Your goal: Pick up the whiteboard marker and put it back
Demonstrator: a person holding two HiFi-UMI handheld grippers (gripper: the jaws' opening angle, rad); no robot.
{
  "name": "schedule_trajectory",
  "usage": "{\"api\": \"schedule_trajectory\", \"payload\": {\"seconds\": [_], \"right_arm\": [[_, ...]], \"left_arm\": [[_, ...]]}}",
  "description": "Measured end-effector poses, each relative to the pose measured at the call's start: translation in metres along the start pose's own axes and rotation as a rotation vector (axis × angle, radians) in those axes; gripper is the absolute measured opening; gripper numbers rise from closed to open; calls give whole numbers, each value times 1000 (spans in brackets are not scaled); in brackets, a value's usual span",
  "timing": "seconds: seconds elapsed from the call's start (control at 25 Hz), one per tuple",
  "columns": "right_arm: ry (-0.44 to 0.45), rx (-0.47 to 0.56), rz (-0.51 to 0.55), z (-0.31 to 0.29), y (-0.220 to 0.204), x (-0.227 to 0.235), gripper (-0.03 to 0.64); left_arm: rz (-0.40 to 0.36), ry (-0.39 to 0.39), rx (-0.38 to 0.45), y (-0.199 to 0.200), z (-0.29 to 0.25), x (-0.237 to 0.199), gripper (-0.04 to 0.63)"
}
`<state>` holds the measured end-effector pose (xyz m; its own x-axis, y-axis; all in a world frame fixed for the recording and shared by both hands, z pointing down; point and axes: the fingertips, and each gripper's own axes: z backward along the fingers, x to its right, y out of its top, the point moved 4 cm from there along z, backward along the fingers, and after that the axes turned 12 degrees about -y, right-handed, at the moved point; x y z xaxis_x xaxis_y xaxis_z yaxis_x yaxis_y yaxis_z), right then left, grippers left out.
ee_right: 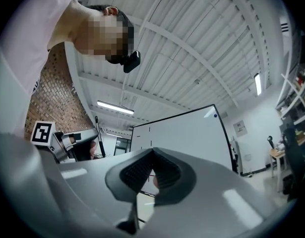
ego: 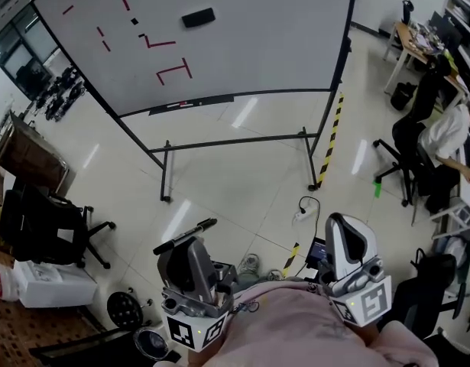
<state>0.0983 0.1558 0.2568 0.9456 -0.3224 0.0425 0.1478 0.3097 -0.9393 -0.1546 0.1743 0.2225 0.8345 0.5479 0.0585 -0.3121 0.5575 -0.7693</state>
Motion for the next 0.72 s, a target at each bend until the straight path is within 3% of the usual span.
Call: {"api": "schedule_trajectory", "payload": {"seconds": [0.36,0.56,0.72], "right_arm": [[9,24,-16,3,4,-9,3],[-4,22,-24,5,4,-10,3],[-6,19,-28,6,1,-11,3]], "left_arm": [[1,6,-6,9,6,-3,37],[42,15,76,20,12,-6,43],[35,10,78,21,13,-6,43]]}}
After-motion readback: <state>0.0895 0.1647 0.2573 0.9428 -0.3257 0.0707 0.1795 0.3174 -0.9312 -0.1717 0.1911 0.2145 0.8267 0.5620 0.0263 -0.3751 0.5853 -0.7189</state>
